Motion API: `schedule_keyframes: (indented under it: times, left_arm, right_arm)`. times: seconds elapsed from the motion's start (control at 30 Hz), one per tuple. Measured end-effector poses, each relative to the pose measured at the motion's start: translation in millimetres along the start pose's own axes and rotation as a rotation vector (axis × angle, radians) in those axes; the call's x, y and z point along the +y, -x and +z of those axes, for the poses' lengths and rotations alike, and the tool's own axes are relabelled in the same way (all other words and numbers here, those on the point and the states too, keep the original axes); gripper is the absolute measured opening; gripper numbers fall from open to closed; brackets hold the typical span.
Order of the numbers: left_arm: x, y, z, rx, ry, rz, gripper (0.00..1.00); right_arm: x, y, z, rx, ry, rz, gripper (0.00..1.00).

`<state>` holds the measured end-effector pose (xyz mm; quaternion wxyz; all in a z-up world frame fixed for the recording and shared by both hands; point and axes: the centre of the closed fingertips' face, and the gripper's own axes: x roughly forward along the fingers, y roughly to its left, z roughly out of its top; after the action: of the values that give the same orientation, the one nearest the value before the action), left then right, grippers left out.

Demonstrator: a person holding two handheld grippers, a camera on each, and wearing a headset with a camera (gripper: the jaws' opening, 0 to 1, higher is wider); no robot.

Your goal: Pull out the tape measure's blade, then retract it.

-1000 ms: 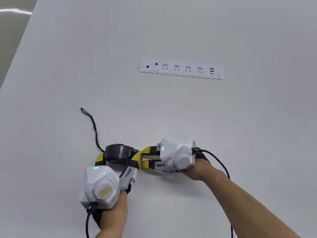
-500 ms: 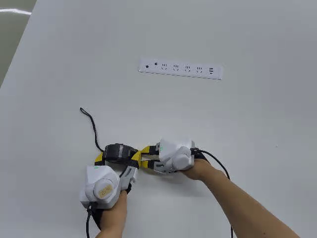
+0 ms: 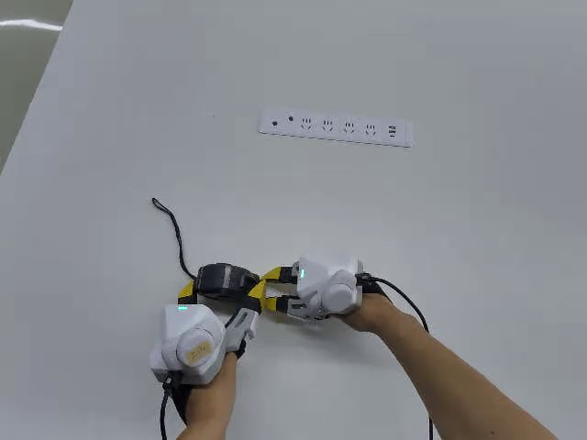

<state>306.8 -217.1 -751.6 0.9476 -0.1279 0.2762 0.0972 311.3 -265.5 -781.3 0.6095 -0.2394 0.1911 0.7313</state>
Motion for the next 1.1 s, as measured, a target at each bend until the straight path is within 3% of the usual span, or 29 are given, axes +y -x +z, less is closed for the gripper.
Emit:
schedule_keyframes:
  times: [0.07,0.43,0.77,0.97,1.1]
  left_arm:
    - [-0.3,1.4,0.9,0.003,0.028,-0.004,0.66]
    - [3.4,4.0,2.1,0.009,0.011,-0.025,0.67]
    - [11.3,8.0,8.3,0.015,-0.104,-0.082,0.71]
    - [10.3,8.0,-1.0,0.062,-0.186,-0.187,0.72]
    - [13.3,12.0,-0.4,0.064,-0.240,-0.221,0.72]
  right_arm:
    - [0.5,1.0,-0.8,0.005,0.002,-0.001,0.18]
    - [3.7,9.7,-5.4,0.024,-0.018,-0.028,0.22]
    - [0.9,22.1,-6.0,0.035,-0.063,-0.082,0.26]
    - [1.2,28.5,-5.5,0.036,-0.102,-0.113,0.29]
    - [3.0,32.9,-3.2,0.035,-0.118,-0.129,0.31]
